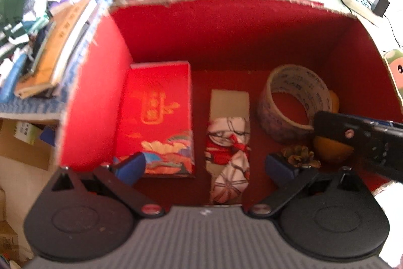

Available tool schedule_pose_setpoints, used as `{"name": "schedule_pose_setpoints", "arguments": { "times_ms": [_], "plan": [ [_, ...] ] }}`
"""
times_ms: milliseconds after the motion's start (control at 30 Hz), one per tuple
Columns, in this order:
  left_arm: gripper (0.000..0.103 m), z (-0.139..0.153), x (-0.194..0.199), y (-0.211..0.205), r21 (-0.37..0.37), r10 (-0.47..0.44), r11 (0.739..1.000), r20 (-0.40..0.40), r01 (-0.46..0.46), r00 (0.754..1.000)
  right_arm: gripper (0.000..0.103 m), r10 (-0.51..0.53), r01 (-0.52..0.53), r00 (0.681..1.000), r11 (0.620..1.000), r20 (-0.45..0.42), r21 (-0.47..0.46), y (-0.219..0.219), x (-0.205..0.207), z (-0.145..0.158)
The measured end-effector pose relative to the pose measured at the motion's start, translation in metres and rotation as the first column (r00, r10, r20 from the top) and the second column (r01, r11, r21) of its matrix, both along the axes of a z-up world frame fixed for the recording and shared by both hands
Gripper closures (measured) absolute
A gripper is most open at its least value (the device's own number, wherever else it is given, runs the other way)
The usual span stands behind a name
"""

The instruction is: Organize objects

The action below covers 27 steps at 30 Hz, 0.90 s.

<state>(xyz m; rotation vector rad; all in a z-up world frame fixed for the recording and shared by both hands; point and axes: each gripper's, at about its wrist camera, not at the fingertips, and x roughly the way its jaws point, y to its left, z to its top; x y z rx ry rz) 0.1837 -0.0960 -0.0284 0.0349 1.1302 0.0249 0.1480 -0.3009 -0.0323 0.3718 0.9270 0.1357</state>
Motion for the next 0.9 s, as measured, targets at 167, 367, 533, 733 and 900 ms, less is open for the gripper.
{"name": "schedule_pose_setpoints", "arguments": {
  "times_ms": [167, 367, 533, 733, 900],
  "plan": [
    [0.002, 0.017, -0.005, 0.001, 0.023, -0.011, 1.000, 0.045, 0.010, 0.999, 0.060, -0.033, 0.034, 0.999, 0.998, 0.026, -0.051, 0.001, -0.009, 0.011],
    [0.002, 0.024, -0.008, 0.000, 0.064, -0.054, 0.997, 0.085, 0.048, 0.995, 0.060, -0.110, 0.114, 0.993, 0.989, 0.037, -0.094, 0.000, -0.020, 0.017],
    [0.002, 0.026, -0.006, 0.003, 0.058, -0.094, 0.994, 0.091, 0.089, 0.991, 0.051, -0.147, 0.150, 0.988, 0.984, 0.040, -0.099, 0.004, -0.027, 0.016],
    [0.002, 0.025, -0.010, 0.007, 0.038, -0.114, 0.993, 0.092, 0.111, 0.989, 0.044, -0.180, 0.187, 0.981, 0.974, 0.070, -0.126, 0.010, -0.036, 0.021],
    [0.002, 0.023, -0.012, 0.006, 0.039, -0.125, 0.992, 0.093, 0.121, 0.988, 0.043, -0.195, 0.203, 0.978, 0.972, 0.076, -0.118, 0.014, -0.040, 0.021]
  ]
}}
